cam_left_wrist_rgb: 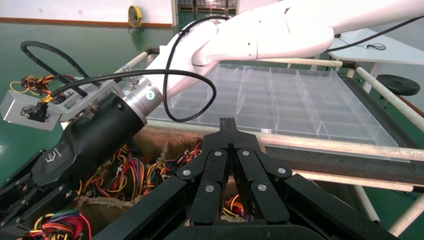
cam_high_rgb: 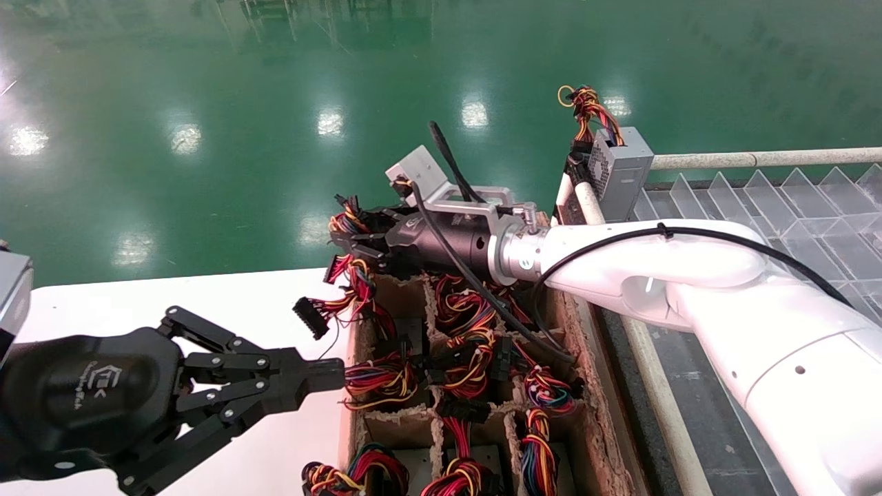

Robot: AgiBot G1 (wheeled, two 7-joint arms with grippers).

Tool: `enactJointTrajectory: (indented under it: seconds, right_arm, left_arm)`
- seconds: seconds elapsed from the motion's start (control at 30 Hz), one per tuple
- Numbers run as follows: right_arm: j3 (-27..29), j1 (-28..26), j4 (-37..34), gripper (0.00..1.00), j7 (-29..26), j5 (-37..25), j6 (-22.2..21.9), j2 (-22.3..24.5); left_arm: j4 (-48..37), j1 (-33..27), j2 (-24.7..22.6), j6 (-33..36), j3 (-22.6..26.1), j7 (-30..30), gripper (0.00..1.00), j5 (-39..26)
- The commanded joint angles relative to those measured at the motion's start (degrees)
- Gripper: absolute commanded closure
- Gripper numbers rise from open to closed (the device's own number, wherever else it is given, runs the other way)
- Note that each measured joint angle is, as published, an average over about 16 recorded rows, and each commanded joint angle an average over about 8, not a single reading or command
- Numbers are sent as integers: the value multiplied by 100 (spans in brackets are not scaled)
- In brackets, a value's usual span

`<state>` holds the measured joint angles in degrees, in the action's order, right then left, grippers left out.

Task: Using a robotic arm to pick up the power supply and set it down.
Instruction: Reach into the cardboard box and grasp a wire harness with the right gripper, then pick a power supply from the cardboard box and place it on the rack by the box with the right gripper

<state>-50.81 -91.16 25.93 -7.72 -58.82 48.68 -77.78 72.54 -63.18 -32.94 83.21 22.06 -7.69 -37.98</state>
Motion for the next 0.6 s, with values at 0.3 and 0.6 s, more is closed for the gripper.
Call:
enactJointTrajectory:
  seconds: [0.3, 0.6]
  right_arm:
    - [-199, -117, -130, 100, 84, 278, 26, 22]
    - [-242, -289, -248, 100, 273, 509, 100, 53]
  left_arm:
    - [0, 0, 0, 0, 0, 0, 100, 0]
    - [0, 0, 0, 0, 1, 0, 100, 0]
